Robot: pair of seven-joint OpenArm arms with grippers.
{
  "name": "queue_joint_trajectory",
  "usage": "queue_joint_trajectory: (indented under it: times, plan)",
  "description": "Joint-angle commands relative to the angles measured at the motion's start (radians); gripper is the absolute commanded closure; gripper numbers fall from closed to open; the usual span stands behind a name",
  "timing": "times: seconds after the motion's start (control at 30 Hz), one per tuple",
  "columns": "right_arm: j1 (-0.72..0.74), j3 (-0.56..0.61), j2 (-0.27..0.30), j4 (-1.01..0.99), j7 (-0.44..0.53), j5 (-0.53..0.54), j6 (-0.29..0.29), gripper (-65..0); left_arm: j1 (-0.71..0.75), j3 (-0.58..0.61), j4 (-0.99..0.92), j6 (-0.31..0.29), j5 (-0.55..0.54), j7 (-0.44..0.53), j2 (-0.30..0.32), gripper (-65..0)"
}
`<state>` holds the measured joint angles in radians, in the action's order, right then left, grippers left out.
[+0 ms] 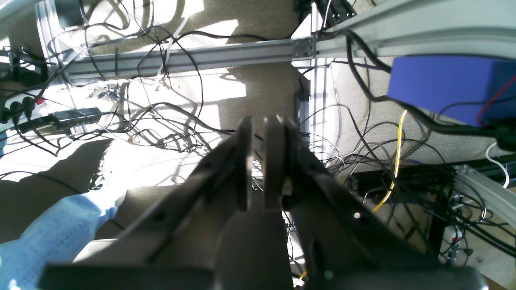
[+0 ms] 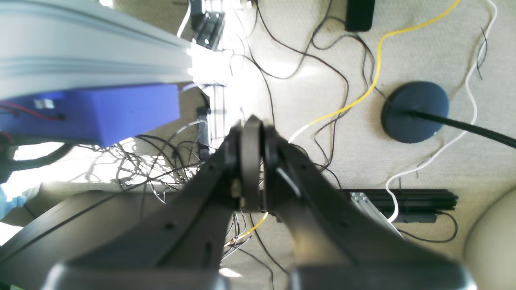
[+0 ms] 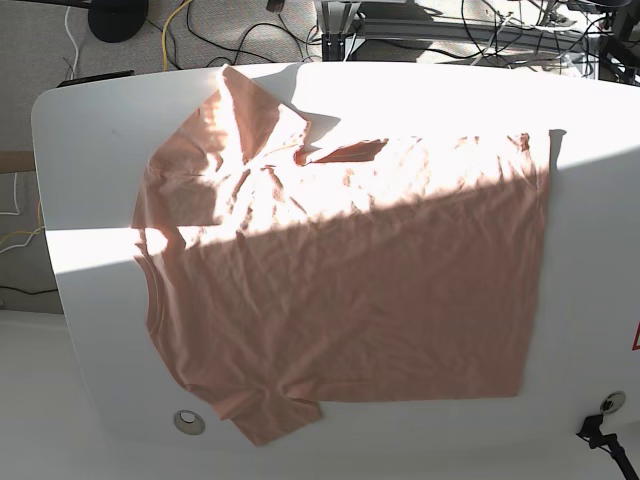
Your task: Fold the T-shirt properly
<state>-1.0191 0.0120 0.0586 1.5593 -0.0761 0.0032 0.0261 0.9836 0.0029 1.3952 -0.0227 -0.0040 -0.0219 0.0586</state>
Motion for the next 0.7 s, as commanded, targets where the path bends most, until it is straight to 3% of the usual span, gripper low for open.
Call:
queue_joint_trajectory:
  times: [0.0, 0.17, 0.43, 0.57, 0.67]
  plan:
    - [-0.053, -0.002, 0.001, 0.085, 0.014, -0.002, 0.004, -0.8, 0.047, -0.001, 0.079, -0.001, -0.003, 0.009, 0.001, -3.4]
    - [-0.160, -0.020, 0.031, 0.255, -0.020, 0.004, 0.001, -0.8, 0.157, -0.002, 0.247, -0.001, -0.003, 0.009, 0.005, -3.4]
    - [-0.260, -0.025, 0.034, 0.438, -0.027, 0.004, 0.001, -0.8, 0.280, -0.042, 0.477, -0.001, -0.003, 0.009, 0.005, -3.4]
    - [-0.251, -0.024, 0.033, 0.447, -0.020, 0.004, 0.001, -0.8, 0.285, -0.074, 0.530, -0.001, -0.003, 0.012, 0.005, -3.4]
    - [-0.226, -0.024, 0.031, 0.447, 0.048, 0.004, 0.001, -0.8, 0.251, -0.093, 0.531, -0.001, -0.004, 0.017, 0.005, -3.4]
